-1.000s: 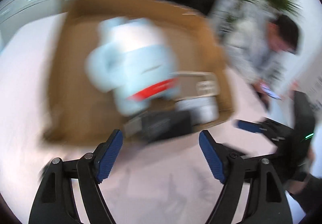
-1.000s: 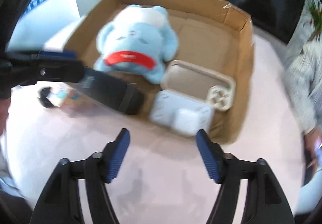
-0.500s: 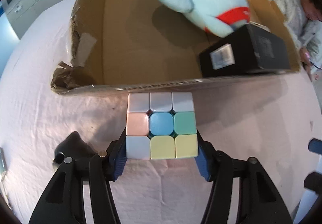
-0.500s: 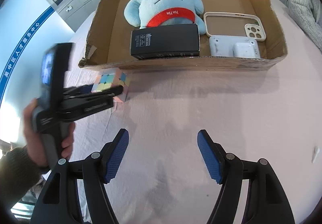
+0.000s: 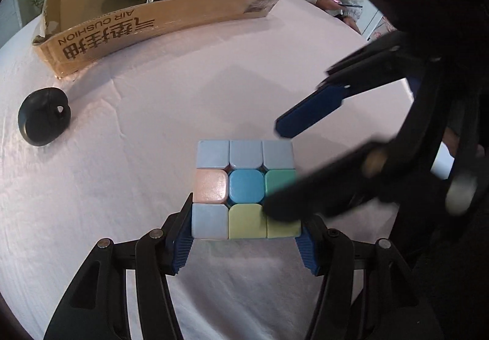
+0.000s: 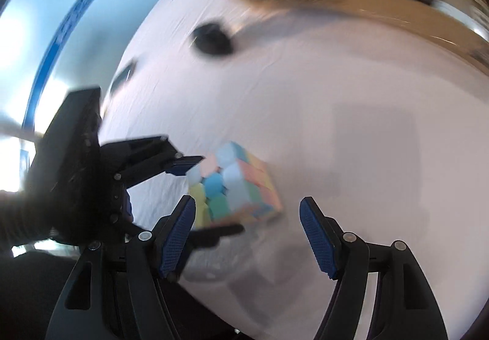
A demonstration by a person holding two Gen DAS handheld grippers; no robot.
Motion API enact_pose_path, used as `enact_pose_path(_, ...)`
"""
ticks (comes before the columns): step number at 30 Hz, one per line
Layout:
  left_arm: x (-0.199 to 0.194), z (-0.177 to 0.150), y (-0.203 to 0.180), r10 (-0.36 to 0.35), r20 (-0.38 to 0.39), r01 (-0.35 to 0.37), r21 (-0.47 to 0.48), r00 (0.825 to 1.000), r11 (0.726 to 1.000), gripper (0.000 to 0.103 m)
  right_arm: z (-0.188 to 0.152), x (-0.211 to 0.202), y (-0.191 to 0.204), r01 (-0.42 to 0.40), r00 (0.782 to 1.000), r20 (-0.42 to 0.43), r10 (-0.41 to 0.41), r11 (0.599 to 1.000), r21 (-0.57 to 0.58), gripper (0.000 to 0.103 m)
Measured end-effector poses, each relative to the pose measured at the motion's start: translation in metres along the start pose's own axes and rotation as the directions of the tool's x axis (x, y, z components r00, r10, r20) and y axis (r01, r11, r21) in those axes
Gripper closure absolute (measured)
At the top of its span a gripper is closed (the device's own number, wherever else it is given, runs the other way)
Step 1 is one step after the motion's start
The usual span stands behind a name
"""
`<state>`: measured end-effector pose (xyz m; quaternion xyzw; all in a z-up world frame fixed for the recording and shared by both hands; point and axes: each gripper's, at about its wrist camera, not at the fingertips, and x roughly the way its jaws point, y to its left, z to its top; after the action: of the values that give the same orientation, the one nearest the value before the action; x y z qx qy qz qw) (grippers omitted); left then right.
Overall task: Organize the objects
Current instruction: 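Close both grippers on the Rubik's cube and lift it, then carry the Rubik's cube with both grippers over the cardboard box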
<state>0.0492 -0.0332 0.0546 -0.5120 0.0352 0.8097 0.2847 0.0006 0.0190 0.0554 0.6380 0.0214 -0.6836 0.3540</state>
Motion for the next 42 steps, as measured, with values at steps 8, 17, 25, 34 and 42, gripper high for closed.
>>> enact_pose_path(8,0.006,-0.004,-0.010,0.055,0.050,-0.057,0.050,0.997,0.997,0.046,0.001,0.039,0.034,0.113,0.987,-0.090,-0.134,0.972,-0.204,0.039)
enact_pose_path(17,0.017,-0.018,-0.026,0.085,0.039,-0.089,0.114,0.996,0.989,0.047,-0.008,0.035,0.034,0.178,0.981,-0.046,-0.190,0.964,-0.198,0.041)
enact_pose_path(25,0.004,-0.008,-0.026,0.057,0.028,-0.059,0.087,0.998,0.994,0.047,-0.010,0.031,0.034,0.186,0.980,-0.035,-0.196,0.964,-0.188,0.042)
enact_pose_path(34,-0.022,0.009,-0.030,0.055,0.041,-0.059,0.096,0.998,0.994,0.047,-0.002,0.008,0.031,0.198,0.980,0.009,-0.200,0.963,-0.184,0.042)
enact_pose_path(42,-0.036,0.053,-0.031,0.056,0.079,-0.068,0.156,0.995,0.985,0.047,0.017,-0.033,0.018,0.242,0.969,0.088,-0.231,0.958,-0.152,0.042)
